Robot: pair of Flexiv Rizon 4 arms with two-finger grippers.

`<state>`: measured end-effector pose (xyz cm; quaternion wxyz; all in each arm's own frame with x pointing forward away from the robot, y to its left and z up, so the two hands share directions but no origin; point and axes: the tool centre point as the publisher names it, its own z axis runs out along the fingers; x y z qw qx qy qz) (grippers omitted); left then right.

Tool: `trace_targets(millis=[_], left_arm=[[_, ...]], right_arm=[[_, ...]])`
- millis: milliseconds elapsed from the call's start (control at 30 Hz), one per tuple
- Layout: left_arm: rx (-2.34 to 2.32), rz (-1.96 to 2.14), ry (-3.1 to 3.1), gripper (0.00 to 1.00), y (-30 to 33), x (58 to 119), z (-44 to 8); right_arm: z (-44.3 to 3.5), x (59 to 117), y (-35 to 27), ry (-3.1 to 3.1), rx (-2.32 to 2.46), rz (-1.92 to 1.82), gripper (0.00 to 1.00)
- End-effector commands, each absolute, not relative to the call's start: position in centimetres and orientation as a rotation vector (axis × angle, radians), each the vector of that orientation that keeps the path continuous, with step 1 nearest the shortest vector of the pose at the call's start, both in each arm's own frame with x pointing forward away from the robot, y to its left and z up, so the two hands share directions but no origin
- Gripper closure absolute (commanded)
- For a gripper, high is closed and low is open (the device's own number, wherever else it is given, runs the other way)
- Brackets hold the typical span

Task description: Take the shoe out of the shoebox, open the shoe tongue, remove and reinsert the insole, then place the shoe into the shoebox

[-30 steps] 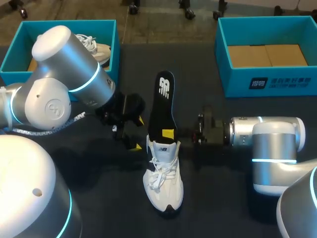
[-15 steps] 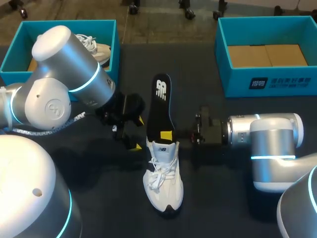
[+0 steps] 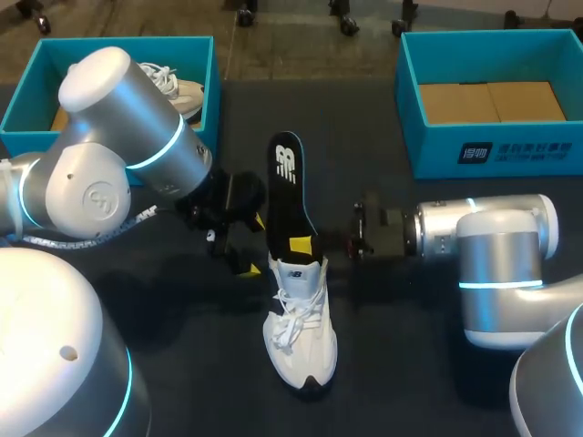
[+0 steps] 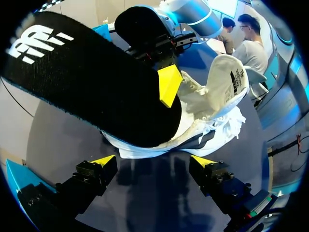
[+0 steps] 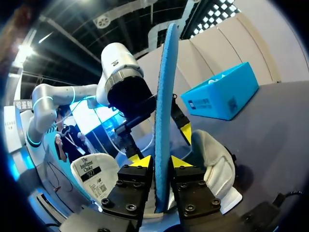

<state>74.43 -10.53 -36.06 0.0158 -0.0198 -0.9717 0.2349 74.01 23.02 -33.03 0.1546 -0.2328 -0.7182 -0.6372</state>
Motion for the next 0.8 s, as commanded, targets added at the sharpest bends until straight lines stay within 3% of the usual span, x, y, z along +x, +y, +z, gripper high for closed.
trace_targets(millis=[33,233,533,567,667,800], left_arm=[[-0.063,0.732,-3.022,0.0,-10.5,74.4,-36.2],[-0.063,0.732,-3.022,0.0,-10.5,74.4,-36.2],[-0.063,0.732,-3.022,0.0,-10.5,74.4,-36.2],[-0.063,0.732,-3.022,0.0,-10.5,74.4,-36.2],[-0.063,0.732,-3.022,0.0,-10.5,74.4,-36.2],[-0.063,0.732,-3.022,0.0,-10.5,74.4,-36.2]], right_arm=[[-32.4,74.6,23.4,-2.084,-0.646,-1.803,0.75],[-31.6,75.5,23.4,-2.103,-0.625,-1.808,0.71],[-31.1,76.6,23.6,-2.049,-0.633,-1.894,0.76],[-31.1,76.7,23.7,-2.043,-0.641,-1.9,0.78],[-31.2,76.8,23.7,-2.025,-0.652,-1.911,1.0],[-31.7,76.7,23.8,-2.009,-0.662,-1.894,1.0]])
